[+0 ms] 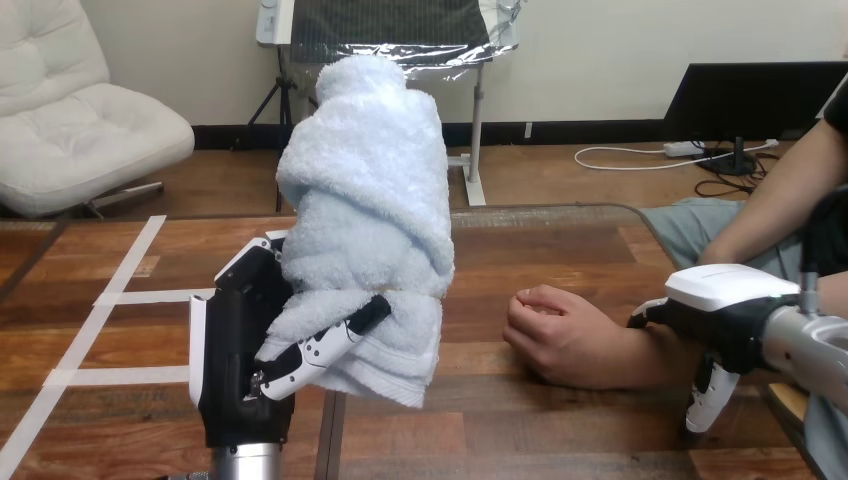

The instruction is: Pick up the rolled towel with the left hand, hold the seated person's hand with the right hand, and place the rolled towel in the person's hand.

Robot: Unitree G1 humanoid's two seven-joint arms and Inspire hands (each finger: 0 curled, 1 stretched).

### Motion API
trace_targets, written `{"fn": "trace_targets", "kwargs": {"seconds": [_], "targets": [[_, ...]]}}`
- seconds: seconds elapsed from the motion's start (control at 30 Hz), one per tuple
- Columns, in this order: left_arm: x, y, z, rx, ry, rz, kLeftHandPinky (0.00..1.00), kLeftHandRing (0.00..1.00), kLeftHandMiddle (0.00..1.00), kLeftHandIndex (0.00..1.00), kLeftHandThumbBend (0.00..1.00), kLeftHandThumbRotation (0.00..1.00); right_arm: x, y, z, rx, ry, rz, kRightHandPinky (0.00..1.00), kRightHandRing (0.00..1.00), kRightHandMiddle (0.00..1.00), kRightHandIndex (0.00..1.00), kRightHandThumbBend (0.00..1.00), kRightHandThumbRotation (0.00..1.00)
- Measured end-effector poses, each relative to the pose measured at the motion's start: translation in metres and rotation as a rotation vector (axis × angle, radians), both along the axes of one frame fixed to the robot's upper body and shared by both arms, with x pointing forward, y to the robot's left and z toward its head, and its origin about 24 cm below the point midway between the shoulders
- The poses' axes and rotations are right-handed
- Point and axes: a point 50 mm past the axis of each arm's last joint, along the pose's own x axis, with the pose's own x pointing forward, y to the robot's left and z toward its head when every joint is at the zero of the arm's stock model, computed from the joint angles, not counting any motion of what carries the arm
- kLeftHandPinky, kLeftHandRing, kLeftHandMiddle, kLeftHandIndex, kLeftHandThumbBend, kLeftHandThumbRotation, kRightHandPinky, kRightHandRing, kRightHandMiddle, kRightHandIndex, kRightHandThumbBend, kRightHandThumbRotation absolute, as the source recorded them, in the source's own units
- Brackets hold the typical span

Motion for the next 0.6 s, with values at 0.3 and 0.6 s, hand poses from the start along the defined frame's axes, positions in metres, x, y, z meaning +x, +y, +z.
{"fn": "trace_targets", "kwargs": {"seconds": [0.3,0.6], "targets": [[-0.002,0.001,-0.001,-0.006,0.007,0.003,0.29,0.35,0.41,0.5,0.61,0.0,0.007,-0.001,-0.005,-0.038,0.024,0.004,0.93,0.95,0.95,0.9,0.78,0.16],[-0.002,0.002,-0.001,-0.014,0.001,0.006,0.29,0.36,0.41,0.5,0.61,0.0,0.012,-0.002,-0.01,-0.063,0.032,0.006,0.93,0.95,0.95,0.9,0.78,0.16]]}}
